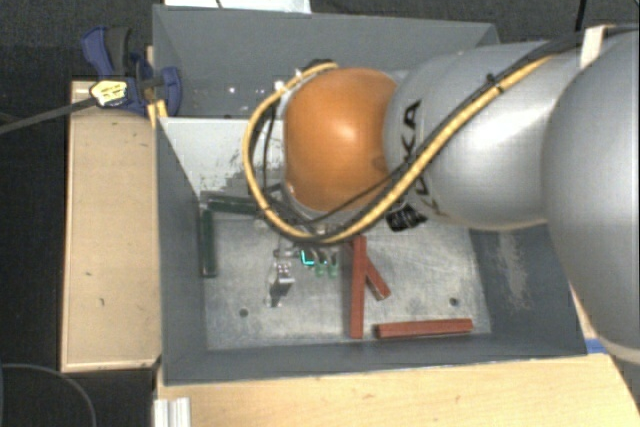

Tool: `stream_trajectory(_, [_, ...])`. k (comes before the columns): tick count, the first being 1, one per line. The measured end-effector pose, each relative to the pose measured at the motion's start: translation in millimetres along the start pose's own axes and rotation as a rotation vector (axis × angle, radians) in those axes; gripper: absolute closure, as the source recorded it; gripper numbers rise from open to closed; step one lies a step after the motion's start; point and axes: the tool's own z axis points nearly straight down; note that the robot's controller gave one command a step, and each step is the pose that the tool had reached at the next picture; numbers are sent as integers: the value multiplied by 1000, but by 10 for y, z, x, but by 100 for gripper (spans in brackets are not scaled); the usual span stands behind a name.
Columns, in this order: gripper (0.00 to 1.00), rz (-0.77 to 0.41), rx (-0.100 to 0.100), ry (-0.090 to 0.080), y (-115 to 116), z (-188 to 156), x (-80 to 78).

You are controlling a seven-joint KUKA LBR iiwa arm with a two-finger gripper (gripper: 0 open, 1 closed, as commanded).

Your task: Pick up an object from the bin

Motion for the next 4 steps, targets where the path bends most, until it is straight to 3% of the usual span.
stream_trajectory(1, [0, 5, -2, -8, -10, -43, -21])
stream_trajectory(2, [0, 27, -6, -15, -425, 346, -167])
stream_trajectory(3, [0, -40, 3, -7, -744, 755, -221])
stream_trajectory(4, [0, -140, 0, -3, -872, 877, -208])
